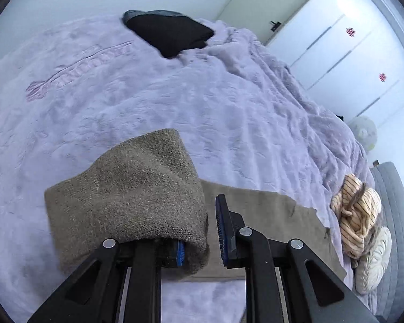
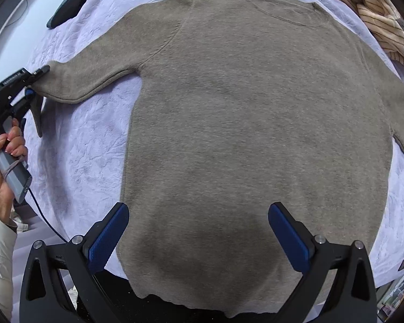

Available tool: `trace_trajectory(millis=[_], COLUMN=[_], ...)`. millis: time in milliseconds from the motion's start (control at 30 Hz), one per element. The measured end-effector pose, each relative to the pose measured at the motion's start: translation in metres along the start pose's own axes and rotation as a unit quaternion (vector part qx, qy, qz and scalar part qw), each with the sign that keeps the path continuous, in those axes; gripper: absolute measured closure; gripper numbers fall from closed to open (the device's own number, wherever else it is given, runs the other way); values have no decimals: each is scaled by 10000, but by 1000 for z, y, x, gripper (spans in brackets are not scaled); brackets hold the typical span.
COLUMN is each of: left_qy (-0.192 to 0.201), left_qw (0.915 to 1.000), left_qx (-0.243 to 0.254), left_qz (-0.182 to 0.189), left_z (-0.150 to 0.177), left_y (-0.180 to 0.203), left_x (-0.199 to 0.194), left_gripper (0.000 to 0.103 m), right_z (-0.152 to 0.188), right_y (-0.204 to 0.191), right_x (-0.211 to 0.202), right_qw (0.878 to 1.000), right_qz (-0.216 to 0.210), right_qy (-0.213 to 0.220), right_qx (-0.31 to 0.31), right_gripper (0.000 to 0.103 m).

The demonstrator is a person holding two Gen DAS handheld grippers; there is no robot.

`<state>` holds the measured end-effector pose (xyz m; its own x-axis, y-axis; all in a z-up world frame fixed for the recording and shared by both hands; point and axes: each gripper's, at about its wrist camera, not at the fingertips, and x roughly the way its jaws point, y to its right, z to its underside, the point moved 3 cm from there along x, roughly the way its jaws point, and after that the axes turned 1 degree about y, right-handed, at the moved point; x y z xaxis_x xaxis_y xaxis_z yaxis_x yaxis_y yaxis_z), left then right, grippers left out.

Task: Fold small clothes
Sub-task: 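Fold the held sleeve across the sweater body with the left tool, then release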

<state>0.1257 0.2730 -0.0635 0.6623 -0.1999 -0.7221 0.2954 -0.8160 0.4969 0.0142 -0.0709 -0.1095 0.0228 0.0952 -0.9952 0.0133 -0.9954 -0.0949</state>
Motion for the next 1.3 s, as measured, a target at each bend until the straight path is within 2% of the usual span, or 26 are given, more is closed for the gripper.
trace_trajectory(millis=[167,333,400,567,700,867,900,967,1033,1100,1167,1300], left_qy=[-54,-490,-727,-1228,-1655,-1866,-1842,-1679,-1401,-1241,-1039,-717], left_qw=[9960,9864,9817,9697,9608,9515,9496,9486,9507,9510,9541,9595], left_qx=[674,1284,1492,1975,2196,2444,2532,2677,2763,2830,2801,2558], left_qz=[585,900,938,755,351,-93,-135,-140,-127,-80,-212,-937], left_z=[18,63,88,155,193,209,209,205,197,189,180,153], left_y=[103,198,229,273,283,278,280,280,278,271,257,206], left_x=[6,40,57,101,136,146,141,122,96,71,51,36], left_gripper=[83,83,83,83,82,81,76,33,19,19,19,19], right_z=[-2,0,2,15,25,31,30,27,20,9,-6,-51], right_y=[37,83,103,153,184,207,210,213,215,209,200,163], right_x=[-8,-17,-19,-21,-19,-12,-12,-14,-17,-20,-23,-29], right_qw=[9997,9982,9971,9930,9901,9866,9864,9868,9882,9902,9927,9955], right_qz=[-97,-123,-126,-126,-54,-10,-6,6,44,112,210,495], right_qy=[117,243,271,259,236,165,165,193,247,323,433,789], right_qx=[216,531,702,1146,1386,1621,1633,1609,1511,1355,1106,152], right_gripper=[0,0,0,0,0,0,0,0,0,0,0,0])
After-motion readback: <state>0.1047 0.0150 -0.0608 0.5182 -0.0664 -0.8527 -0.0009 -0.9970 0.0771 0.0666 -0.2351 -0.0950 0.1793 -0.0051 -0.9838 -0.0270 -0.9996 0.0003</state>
